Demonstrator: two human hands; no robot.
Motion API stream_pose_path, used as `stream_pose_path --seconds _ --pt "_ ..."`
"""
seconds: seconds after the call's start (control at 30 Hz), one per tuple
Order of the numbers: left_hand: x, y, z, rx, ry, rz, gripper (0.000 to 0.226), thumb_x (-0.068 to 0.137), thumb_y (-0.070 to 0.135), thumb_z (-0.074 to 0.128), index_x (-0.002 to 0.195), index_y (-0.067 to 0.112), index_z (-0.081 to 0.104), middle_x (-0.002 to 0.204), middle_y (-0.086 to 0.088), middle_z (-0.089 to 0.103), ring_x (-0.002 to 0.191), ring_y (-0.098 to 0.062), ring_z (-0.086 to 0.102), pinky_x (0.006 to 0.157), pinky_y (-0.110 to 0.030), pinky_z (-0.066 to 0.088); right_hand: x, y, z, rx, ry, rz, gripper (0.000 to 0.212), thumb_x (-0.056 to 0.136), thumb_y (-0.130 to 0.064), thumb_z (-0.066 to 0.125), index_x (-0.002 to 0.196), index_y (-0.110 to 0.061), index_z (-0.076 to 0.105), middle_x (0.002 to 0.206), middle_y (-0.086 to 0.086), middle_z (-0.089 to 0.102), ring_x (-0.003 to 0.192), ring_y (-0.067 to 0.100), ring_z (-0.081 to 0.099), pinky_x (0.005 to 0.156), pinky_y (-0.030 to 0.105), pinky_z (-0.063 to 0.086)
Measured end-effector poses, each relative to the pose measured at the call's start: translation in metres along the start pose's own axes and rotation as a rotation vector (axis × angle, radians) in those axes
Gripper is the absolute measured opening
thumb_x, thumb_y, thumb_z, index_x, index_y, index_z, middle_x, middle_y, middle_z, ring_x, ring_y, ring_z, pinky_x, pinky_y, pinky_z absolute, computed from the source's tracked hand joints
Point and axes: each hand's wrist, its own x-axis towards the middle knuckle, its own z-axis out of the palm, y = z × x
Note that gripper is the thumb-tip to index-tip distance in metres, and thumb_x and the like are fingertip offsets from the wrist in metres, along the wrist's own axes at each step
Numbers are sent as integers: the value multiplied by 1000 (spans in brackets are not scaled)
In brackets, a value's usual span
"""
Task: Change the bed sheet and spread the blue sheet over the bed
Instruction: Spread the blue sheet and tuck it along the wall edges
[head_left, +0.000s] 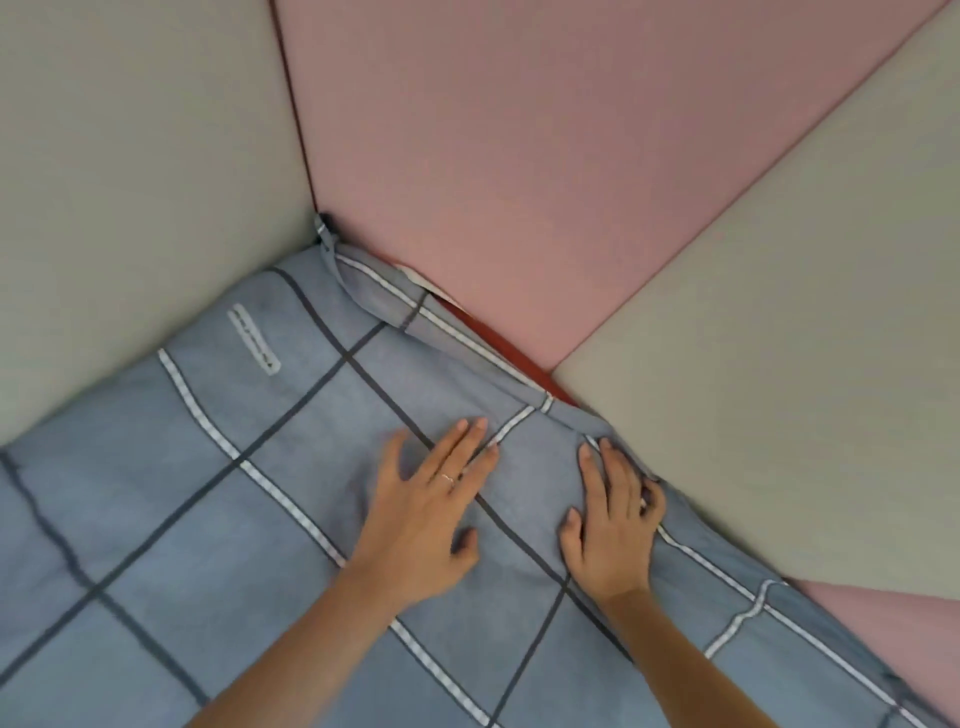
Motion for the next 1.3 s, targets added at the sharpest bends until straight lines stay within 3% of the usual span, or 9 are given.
stream_pose_path --seconds 0.13,0.27,0.47,0.57,0.7,0.77,0.93,1.13,1.3 --pt "69 -31 -19 51 74 100 68 71 45 47 133 16 43 138 -7 49 125 -26 45 105 -51 29 -10 -10 1 14 -54 71 69 76 -31 41 143 -21 27 145 10 37 125 26 42 102 53 27" --pt "96 -58 -21 127 12 156 68 81 60 40 134 17 47 134 -3 47 121 -22 45 102 -56 30 -3 -2 -2 11 -83 67 76 71 -35 43 144 -19 27 137 12 46 120 27 44 98 49 30" --pt "129 -56 -30 229 -160 149 63 77 63 33 92 13 68 93 -5 67 89 -25 61 82 -41 32 24 -31 -19 80 -194 330 68 73 -60 38 120 -17 62 112 7 62 105 30 57 91 45 37" --pt "127 -56 -29 230 -228 214 66 76 64 30 94 14 69 98 -5 66 98 -25 58 95 -44 28 39 -35 -28 161 -305 431 76 69 -68 31 119 -19 62 115 4 61 110 27 57 98 46 36" --pt "121 -73 -47 272 -306 272 78 70 70 22 109 16 62 111 -4 65 110 -22 57 106 -46 20 21 -37 -25 154 -243 285 76 64 -65 46 121 -16 57 116 0 66 103 22 65 94 50 44" --pt "133 -67 -52 358 -417 253 82 70 72 9 110 20 58 110 -2 65 108 -21 56 101 -41 26 27 -35 -34 168 -272 292 81 62 -70 38 124 -20 52 117 -2 65 109 21 62 98 44 40" --pt "148 -68 -49 266 -473 243 68 84 69 14 111 20 54 108 -3 65 108 -21 55 99 -36 30 65 -56 -38 126 -387 284 106 53 -84 11 133 -21 41 131 -1 54 122 21 50 101 37 33" --pt "122 -136 -79 292 -85 301 44 86 35 38 109 9 64 113 -10 64 105 -28 57 97 -41 33 88 -111 4 162 -63 411 51 79 -52 45 100 -12 67 88 9 67 82 30 61 84 40 42" --pt "108 -179 -91 291 -284 63 61 81 40 35 127 5 55 126 -17 57 112 -34 57 89 -44 47 82 -108 26 134 96 398 44 82 -42 46 103 -10 66 88 9 65 82 30 58 86 39 37"
